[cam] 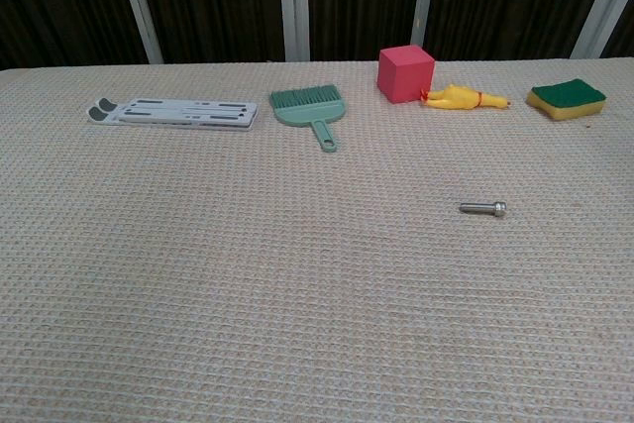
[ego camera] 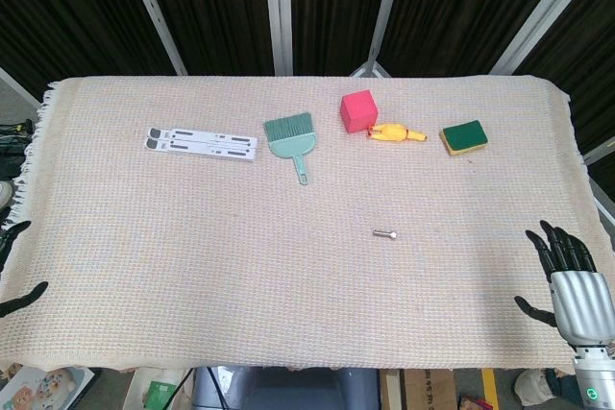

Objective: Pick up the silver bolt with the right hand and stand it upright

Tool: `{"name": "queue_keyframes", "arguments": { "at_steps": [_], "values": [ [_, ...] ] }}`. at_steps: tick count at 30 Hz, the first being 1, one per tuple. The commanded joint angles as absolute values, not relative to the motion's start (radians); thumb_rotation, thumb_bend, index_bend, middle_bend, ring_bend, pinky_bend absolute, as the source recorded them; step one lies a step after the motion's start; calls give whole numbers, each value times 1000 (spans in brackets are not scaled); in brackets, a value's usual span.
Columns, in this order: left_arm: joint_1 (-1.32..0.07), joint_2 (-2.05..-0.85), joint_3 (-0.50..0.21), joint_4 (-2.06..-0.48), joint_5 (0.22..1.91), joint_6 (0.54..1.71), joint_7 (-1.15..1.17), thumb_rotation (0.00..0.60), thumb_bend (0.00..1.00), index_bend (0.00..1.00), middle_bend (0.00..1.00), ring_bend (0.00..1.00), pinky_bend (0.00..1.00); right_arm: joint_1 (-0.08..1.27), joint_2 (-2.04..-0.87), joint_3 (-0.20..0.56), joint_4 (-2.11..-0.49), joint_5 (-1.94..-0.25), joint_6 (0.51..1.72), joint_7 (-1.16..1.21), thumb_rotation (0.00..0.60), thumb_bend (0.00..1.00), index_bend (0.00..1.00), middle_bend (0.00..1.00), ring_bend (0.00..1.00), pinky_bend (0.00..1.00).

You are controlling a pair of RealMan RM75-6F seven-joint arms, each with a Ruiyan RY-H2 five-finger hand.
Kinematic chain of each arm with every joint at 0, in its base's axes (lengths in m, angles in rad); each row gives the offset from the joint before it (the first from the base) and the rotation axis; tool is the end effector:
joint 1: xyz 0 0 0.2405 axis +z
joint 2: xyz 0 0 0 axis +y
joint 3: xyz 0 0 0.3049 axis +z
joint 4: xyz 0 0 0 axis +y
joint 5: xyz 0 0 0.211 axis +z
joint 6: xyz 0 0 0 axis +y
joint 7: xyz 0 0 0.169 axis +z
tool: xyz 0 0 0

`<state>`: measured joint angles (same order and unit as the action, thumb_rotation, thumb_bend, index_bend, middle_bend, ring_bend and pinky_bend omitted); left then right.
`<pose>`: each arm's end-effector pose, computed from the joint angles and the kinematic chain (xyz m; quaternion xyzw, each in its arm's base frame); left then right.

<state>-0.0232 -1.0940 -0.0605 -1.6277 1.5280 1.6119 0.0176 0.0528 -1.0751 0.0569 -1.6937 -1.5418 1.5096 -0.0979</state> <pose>-0.3515 0.1889 0.2064 -0.5683 -0.3504 -0.4087 0.6223 -0.3386 -0.1990 0.1899 0.6070 -0.3602 0.3799 0.5979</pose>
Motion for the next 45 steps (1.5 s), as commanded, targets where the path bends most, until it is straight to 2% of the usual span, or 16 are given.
{"name": "queue_keyframes", "arguments": {
  "at_steps": [1,25,40,45],
  "values": [
    [-19,-1091,-62,-1627,1525,1616,12,600,232,171,0,0,185,57,-1075,56,-1694,-1538,1502,-97,600,89,146,61,54,115],
    [-11,-1089,-54,-1634,1537,1624,20,600,232,169,0,0,185,53,-1086,61,-1692,-1540,1523,-86,600,89,146,62,64,115],
    [-5,-1089,-57,-1640,1531,1631,19,600,232,168,0,0,189,57,-1105,68,-1686,-1546,1533,-90,600,88,146,110,139,152],
    [-4,-1088,-60,-1643,1525,1630,16,600,232,168,0,0,189,91,-1099,86,-1709,-1535,1490,-116,600,88,193,120,139,152]
  ]
}}
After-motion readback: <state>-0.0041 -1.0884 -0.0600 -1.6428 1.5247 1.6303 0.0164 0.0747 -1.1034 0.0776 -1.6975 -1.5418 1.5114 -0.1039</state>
